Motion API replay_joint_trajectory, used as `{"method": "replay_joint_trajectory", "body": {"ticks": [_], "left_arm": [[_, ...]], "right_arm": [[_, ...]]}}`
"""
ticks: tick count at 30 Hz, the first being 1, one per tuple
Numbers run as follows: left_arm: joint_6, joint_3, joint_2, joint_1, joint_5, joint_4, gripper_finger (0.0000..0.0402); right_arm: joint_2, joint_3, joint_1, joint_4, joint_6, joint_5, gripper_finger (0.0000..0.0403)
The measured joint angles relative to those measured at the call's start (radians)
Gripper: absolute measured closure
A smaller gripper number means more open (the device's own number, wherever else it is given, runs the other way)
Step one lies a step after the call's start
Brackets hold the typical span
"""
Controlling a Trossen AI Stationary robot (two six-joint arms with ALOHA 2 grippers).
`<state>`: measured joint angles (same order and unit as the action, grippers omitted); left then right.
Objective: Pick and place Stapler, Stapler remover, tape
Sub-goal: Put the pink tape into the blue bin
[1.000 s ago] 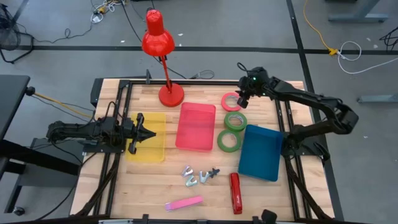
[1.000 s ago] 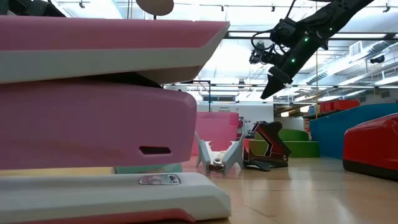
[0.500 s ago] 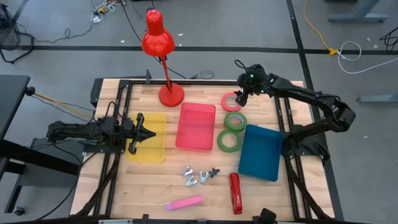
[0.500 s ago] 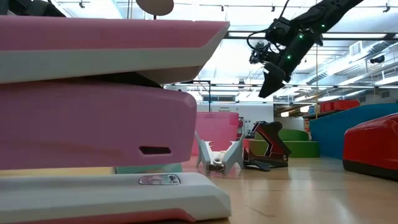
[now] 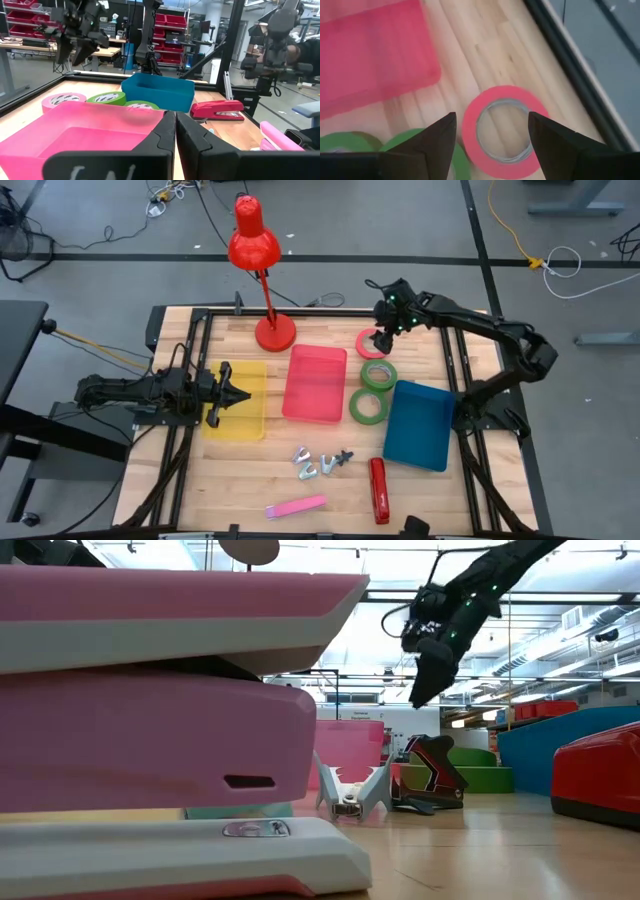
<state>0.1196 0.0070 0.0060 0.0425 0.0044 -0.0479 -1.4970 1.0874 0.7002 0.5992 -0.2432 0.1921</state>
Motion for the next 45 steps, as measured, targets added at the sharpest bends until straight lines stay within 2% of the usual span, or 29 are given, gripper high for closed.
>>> {"method": "replay_joint_trajectory", "body": {"ticks": [6, 15, 23, 40, 45], "left_arm": [[0.000, 0.000, 0.000, 0.000, 0.000, 0.000, 0.0383], [0.000, 0.000, 0.000, 0.000, 0.000, 0.000, 0.0383], [0.000, 0.000, 0.000, 0.000, 0.000, 0.000, 0.0383], [0.000, 0.000, 0.000, 0.000, 0.000, 0.000, 0.0383], [0.000, 0.000, 0.000, 0.000, 0.000, 0.000, 0.0383]], "right_arm": [[-0.100, 0.000, -0.002, -0.009, 0.031, -0.002, 0.0156], [-0.199, 0.000, -0.036, -0.034, 0.086, -0.099, 0.0156], [-0.213, 0.000, -0.083, -0.081, 0.135, -0.106, 0.0156], [-0.216, 0.000, -0.109, -0.097, 0.185, -0.129, 0.0156], [-0.261, -0.001, -0.111, -0.103, 0.187, -0.138, 0.0156]]}}
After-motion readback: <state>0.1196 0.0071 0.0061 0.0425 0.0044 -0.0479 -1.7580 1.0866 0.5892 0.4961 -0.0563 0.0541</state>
